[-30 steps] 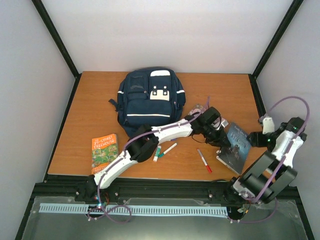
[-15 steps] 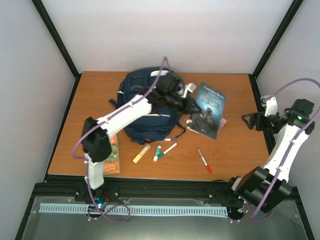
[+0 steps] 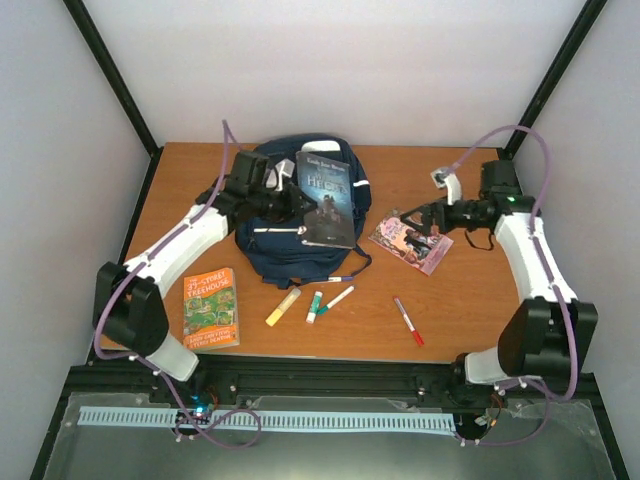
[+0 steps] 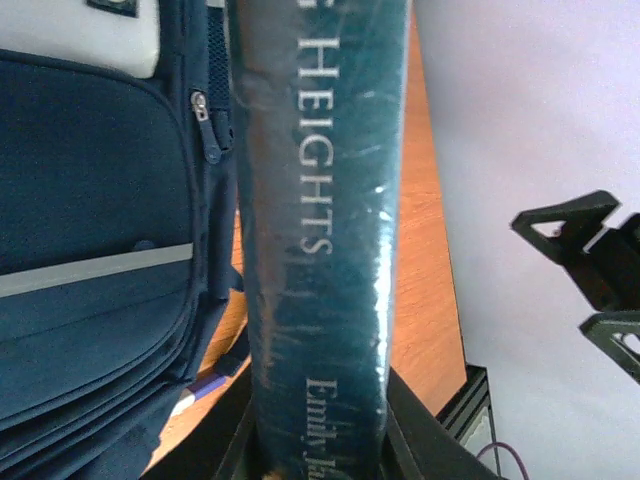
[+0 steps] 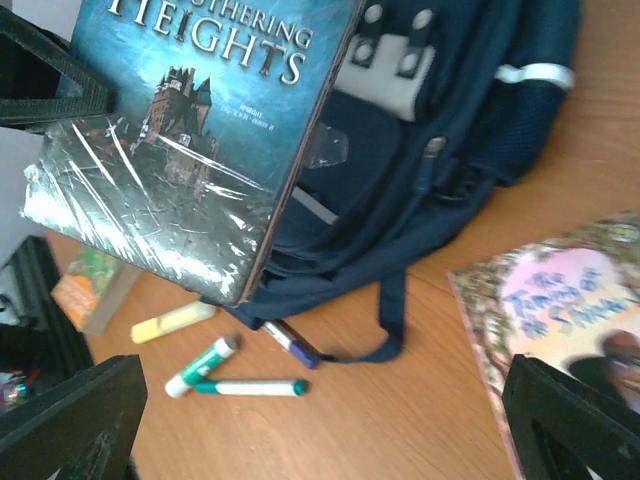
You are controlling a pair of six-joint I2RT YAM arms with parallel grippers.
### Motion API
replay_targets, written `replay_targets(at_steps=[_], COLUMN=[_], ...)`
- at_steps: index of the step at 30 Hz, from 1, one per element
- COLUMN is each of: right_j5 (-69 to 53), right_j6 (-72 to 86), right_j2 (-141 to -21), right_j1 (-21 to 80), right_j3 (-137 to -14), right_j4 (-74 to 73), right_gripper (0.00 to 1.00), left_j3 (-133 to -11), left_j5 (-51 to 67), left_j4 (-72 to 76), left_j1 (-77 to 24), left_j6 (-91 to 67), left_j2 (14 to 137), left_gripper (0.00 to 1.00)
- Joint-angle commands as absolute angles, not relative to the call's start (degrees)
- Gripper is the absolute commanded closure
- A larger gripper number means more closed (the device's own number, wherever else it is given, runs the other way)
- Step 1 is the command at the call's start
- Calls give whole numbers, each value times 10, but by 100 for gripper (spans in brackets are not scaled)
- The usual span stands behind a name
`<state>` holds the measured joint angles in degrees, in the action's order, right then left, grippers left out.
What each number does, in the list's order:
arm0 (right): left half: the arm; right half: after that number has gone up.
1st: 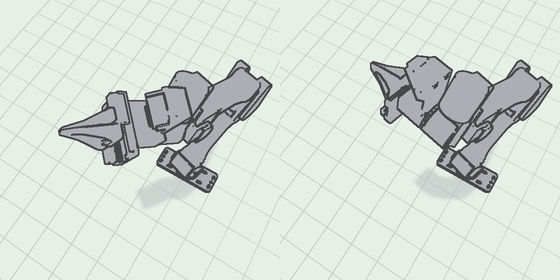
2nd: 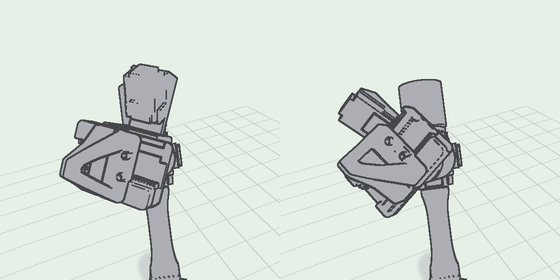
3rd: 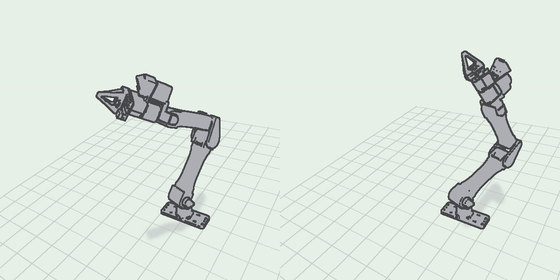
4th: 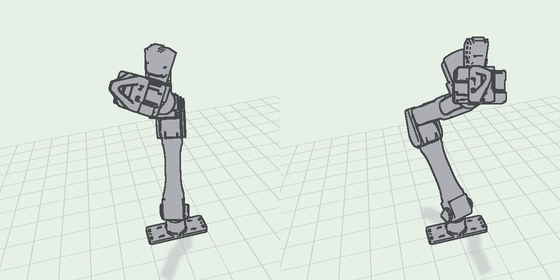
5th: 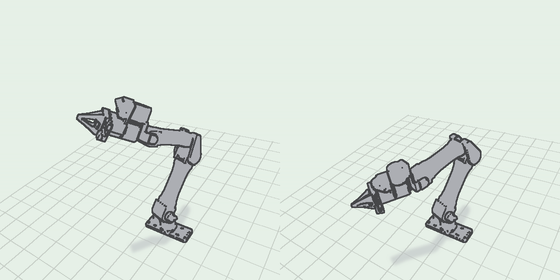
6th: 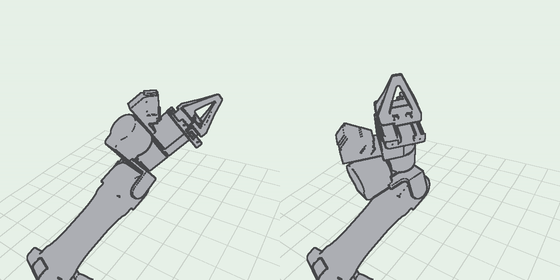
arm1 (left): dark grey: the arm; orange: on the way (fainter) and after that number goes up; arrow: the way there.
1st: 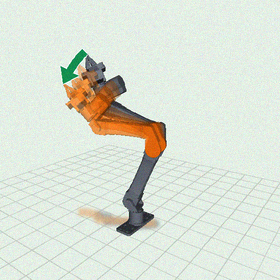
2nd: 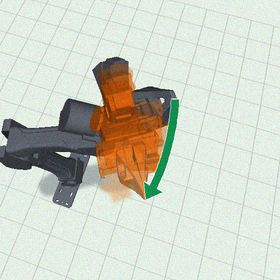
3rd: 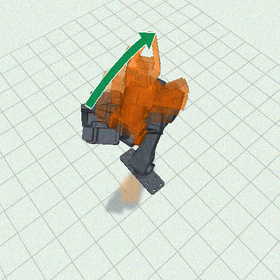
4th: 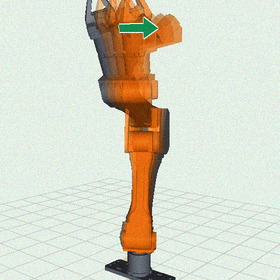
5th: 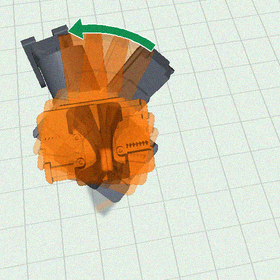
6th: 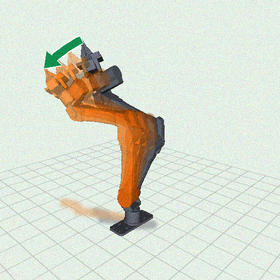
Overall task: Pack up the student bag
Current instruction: Pick up the book from the center of the board.
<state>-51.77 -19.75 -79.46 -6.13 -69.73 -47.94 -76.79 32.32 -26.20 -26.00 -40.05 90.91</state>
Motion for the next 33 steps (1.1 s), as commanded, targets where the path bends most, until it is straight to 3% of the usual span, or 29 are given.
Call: replay_targets(at_steps=[1, 10, 23, 29, 33], right_j5=[-566, -656, -815, -909, -912], right_j6=[-115, -26, -42, -123, -106], right_j2=[-844, -925, -953, -959, -942], right_j1=[-1, 65, 122, 121, 121], right_j3=[-714, -769, -843, -897, -886], right_j4=[-399, -332, -374, -503, -503], right_gripper=[0, 0, 0, 7, 12], left_j3=[-724, -651, -631, -616, -609], left_j5=[352, 369, 485, 495, 491], left_j4=[-106, 49, 184, 177, 177], left_j1=[-238, -229, -229, -229, -229], left_j6=[-403, -474, -539, -513, -507], left_j2=[810, 731, 754, 754, 757], left_gripper=[99, 99, 99, 99, 99])
